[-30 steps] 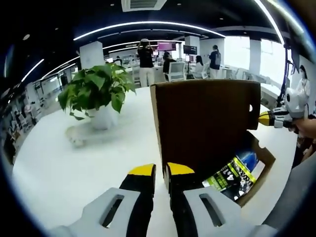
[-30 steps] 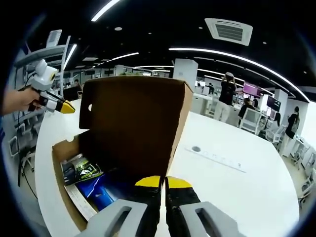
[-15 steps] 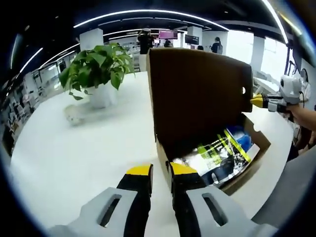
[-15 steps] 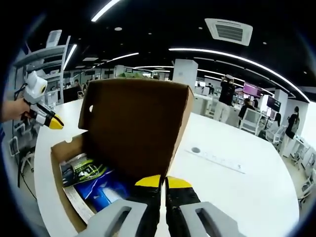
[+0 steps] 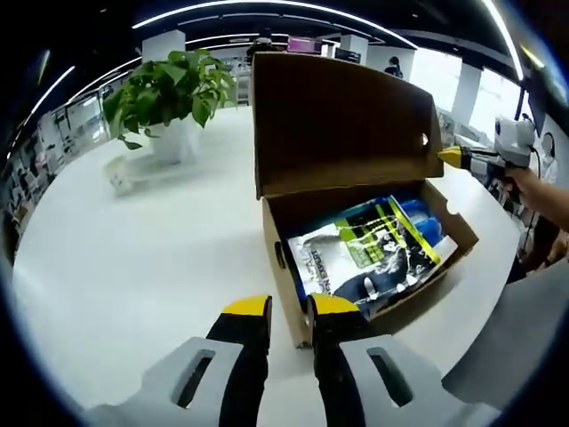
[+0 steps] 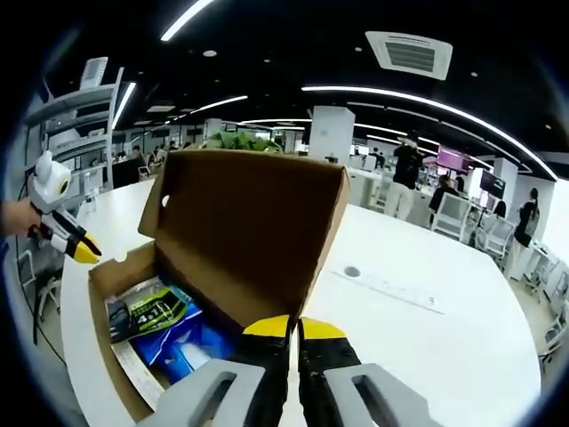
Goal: Operate the shoe box by opening the lid, removing the specified soft item, and placing it in the target area until the item is outside and the box remains undamaged.
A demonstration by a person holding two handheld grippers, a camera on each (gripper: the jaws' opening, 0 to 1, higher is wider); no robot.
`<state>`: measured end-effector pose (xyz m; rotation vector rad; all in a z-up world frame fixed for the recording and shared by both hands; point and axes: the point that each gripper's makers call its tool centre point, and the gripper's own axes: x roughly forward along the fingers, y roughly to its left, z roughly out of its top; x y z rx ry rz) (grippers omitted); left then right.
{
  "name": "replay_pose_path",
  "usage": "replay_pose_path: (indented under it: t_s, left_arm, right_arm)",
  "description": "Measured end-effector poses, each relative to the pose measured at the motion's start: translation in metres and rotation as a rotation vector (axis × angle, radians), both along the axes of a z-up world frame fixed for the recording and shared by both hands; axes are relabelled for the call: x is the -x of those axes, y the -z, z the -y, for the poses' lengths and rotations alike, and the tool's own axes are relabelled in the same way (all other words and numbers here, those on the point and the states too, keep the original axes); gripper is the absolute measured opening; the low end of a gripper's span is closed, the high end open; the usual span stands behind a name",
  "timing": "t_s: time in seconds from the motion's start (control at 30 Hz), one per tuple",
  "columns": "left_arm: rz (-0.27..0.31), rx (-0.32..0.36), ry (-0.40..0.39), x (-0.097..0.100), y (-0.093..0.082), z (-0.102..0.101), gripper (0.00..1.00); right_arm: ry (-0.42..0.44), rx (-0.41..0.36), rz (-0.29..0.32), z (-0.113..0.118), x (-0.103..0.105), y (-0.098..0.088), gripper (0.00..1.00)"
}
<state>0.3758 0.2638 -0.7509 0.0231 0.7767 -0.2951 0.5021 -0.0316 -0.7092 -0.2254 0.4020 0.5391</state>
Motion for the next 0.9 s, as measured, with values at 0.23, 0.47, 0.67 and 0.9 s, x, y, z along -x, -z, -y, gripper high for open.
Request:
replay_pose_path:
  t_s: [0.23,0.47,0.67,0.9]
  left_arm:
    - [-0.039,0.004,-0.003,0.009,0.011,0.002,0.09]
    - [-0.043,0.006,-0.005,0.012,0.014,0.005,0.04]
    - [-0.052,0.003,-0.007,0.013,0.014,0.005,0.04]
    - [-0.048,0.009,-0.014,0.015,0.014,0.005,0.04]
  right_arm:
    - [0.001,-0.005,-0.005,0.0,-0.006,0.001,0.0]
    - [0.007,-0.014,-0.012,0.0,-0.011,0.001,0.0]
    - [0.015,-0.027,-0.02,0.0,-0.017,0.002,0.0]
    - [0.023,-0.039,-0.032,-0.001,-0.025,0.005,0.0]
